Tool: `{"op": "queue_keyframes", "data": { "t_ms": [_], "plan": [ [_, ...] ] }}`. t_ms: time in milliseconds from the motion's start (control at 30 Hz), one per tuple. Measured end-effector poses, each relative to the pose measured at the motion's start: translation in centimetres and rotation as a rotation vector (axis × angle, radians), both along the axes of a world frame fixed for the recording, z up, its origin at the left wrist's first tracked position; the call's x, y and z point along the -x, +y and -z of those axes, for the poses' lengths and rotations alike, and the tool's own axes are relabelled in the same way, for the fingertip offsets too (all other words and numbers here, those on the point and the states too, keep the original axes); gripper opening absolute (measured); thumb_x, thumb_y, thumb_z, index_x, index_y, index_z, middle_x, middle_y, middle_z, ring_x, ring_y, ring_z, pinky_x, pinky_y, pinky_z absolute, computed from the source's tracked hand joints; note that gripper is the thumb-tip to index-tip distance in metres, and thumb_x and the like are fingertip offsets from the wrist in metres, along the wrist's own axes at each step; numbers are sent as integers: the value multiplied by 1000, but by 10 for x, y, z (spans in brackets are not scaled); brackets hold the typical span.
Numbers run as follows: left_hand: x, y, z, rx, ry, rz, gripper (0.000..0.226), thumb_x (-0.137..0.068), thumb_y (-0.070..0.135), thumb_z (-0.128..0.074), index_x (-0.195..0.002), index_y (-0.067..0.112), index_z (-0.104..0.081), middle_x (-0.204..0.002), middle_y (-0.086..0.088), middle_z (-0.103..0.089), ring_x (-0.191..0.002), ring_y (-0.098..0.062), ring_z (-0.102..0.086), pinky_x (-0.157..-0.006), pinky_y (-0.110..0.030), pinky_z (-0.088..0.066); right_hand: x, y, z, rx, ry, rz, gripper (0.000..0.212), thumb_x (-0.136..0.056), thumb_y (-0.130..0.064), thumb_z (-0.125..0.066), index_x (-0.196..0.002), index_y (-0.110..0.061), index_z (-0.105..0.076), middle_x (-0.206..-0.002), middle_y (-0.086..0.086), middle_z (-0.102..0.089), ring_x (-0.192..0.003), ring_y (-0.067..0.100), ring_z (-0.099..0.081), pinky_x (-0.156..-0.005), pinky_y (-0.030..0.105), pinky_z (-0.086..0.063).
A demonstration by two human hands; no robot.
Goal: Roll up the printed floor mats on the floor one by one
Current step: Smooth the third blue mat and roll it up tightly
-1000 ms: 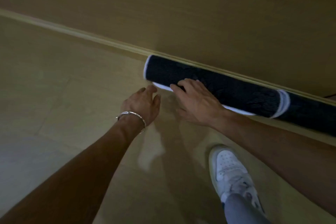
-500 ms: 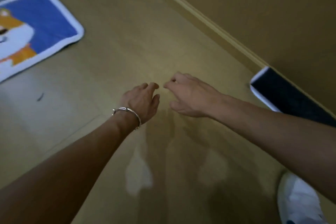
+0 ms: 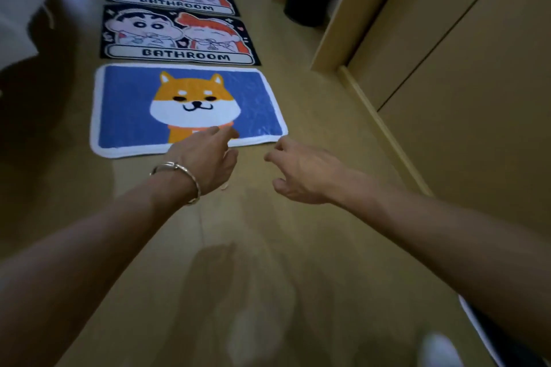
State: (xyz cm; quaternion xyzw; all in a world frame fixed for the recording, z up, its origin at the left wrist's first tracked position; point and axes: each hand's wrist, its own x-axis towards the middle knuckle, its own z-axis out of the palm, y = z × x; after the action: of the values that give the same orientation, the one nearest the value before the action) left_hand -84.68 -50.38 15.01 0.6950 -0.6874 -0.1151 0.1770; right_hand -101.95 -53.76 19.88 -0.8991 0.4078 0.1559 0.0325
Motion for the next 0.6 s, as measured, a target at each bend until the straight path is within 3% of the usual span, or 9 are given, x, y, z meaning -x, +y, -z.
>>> {"op": "queue_keyframes", "data": {
  "t_ms": [100,233,467,600],
  "plan": [
    [-19,-11,-3,-99,-61,-23,41,-96,35,-43,-135,24,-41,-130,-1,-53,-114,-24,-53,-83,-36,-48,-34,-23,9,-2,-50,-42,39,-90,-29,-50,-126,-13,-50,-125,8,-43,-107,29,-51,-80,36,-44],
    [-32,-34,27,-202,-92,-123,45,-97,32,-43,-141,23,-35,-135,-2,-51,-117,-24,-52,-90,-35,-48,-46,-71,49,-31,-122,-33,37,-92,-27,-48,-127,-14,-48,-127,7,-43,-109,27,-50,-86,40,-47],
    [-8,-71,117,-398,-57,-226,53,-96,27,-41,-146,24,-24,-136,-3,-49,-120,-24,-51,-95,-37,-45,-21,-170,184,-170,96,11,41,-90,-23,-49,-130,-14,-49,-133,10,-45,-112,28,-53,-89,39,-48],
    [6,-95,160,-497,14,-344,57,-96,25,-41,-149,24,-19,-138,-6,-48,-123,-26,-48,-98,-34,-41,-30,-222,244,-174,33,96,44,-91,-20,-50,-133,-11,-43,-135,13,-41,-118,31,-47,-91,41,-45]
  ]
}}
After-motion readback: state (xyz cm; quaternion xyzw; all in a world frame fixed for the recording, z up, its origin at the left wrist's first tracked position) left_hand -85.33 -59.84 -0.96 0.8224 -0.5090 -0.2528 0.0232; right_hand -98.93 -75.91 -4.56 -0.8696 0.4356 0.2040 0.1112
